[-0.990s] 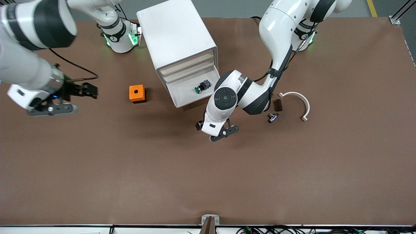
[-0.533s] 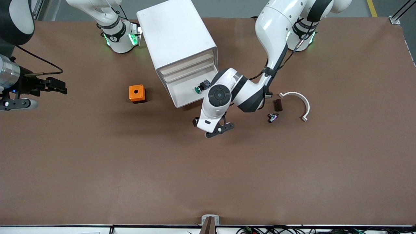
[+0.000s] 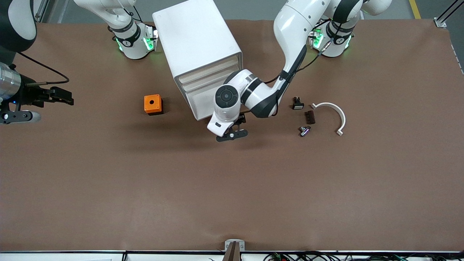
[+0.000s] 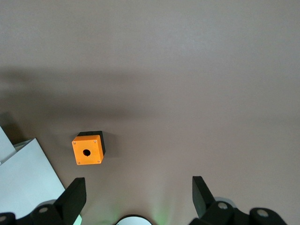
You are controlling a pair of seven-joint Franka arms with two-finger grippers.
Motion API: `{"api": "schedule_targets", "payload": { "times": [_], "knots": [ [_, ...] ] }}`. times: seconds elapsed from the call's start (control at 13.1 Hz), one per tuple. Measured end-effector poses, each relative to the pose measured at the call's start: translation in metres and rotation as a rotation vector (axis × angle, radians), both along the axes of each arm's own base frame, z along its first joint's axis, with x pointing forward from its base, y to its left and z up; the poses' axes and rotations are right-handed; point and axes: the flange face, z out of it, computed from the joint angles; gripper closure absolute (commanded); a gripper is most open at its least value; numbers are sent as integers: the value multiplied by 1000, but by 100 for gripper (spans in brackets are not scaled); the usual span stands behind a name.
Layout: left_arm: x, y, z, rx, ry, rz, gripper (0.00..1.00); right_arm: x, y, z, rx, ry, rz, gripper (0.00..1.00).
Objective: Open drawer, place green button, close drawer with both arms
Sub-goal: 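Push the drawer into the white cabinet with the left gripper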
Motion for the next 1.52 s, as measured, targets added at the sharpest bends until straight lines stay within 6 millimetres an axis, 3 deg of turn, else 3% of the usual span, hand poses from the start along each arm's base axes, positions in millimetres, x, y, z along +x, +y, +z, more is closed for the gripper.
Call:
{"api": "schedule_targets", "payload": {
  "times": [0.69, 0.84, 1.14, 1.52],
  "knots": [
    [-41, -23, -21, -49, 122, 16, 0, -4, -19, -1, 1, 25, -35, 0],
    [-47, -27, -23, -63, 149, 27, 0, -2, -21, 10, -1, -2, -41, 0],
    [-67, -39, -27, -99, 217, 49, 0, 2, -38, 54, -6, -98, -70, 0],
    [-78, -45, -29, -132, 291, 111, 0, -2, -46, 61, 19, -96, -91, 0]
  ]
}}
